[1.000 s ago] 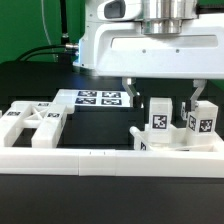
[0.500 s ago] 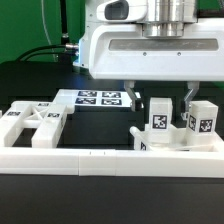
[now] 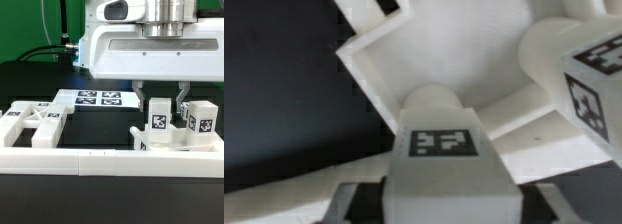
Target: Assemble chair
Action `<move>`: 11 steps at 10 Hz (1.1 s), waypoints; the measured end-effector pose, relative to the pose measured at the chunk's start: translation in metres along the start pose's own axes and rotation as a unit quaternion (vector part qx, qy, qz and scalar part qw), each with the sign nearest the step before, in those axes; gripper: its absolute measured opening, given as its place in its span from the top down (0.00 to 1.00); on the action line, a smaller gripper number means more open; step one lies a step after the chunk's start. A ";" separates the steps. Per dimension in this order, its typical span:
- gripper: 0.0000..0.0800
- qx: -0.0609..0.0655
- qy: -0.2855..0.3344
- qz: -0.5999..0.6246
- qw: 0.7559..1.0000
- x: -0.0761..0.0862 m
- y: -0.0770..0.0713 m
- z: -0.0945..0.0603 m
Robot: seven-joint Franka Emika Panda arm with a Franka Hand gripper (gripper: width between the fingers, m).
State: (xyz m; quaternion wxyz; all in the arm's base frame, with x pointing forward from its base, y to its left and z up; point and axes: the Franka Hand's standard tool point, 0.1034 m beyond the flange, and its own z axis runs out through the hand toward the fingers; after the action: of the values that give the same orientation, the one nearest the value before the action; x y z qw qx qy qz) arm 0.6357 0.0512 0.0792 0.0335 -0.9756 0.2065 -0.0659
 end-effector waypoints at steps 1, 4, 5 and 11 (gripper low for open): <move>0.64 0.007 -0.001 0.066 0.998 0.000 0.001 0.000; 0.64 0.021 0.003 0.256 0.966 -0.001 0.001 0.001; 0.64 0.021 0.002 0.283 0.959 -0.001 0.000 0.000; 0.64 0.025 -0.004 0.426 0.904 -0.001 0.001 0.000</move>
Offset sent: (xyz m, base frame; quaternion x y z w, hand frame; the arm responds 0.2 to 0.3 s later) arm -0.0173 0.0106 -0.0090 0.0346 -0.0150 0.3659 0.9299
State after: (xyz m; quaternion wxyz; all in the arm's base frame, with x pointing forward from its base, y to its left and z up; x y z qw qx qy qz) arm 0.6347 0.0508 0.0786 0.0840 -0.7936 0.6008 -0.0467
